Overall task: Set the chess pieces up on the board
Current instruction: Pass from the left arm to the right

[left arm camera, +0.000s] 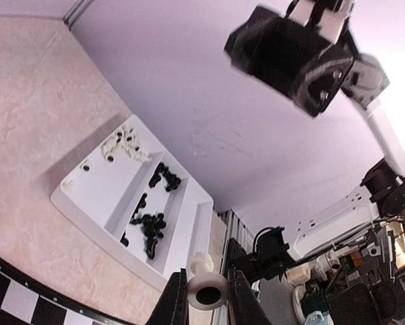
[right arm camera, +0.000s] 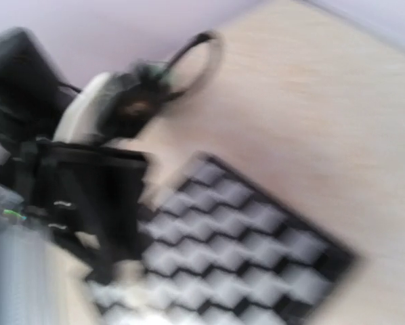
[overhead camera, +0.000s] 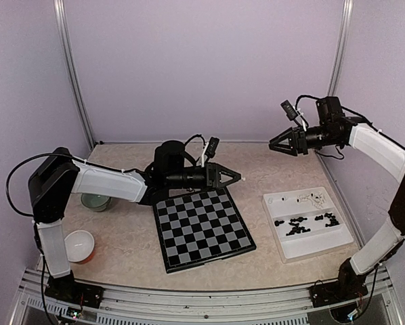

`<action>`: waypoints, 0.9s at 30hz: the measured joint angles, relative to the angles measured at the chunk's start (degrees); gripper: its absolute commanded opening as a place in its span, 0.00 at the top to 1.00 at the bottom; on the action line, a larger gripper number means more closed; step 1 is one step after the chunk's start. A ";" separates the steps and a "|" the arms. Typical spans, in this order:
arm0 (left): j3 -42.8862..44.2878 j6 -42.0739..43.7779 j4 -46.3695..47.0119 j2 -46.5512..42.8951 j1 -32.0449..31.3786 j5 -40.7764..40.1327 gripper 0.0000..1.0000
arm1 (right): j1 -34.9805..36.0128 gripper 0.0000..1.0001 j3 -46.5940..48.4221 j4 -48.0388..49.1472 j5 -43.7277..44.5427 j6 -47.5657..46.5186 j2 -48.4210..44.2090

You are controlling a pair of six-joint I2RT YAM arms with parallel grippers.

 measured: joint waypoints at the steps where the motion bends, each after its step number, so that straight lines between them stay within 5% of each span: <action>1: -0.11 -0.63 2.01 -0.17 0.15 -0.66 0.89 | 0.46 0.47 -1.31 2.16 -3.13 2.82 0.37; 14: 2.60 -5.70 14.23 0.66 0.11 -4.76 0.90 | 8.85 0.49 -8.68 23.39 -19.50 29.88 7.58; 27: 3.50 -6.75 15.17 3.19 -0.42 -4.92 0.91 | 9.16 0.84 -12.11 36.39 -22.23 41.35 7.85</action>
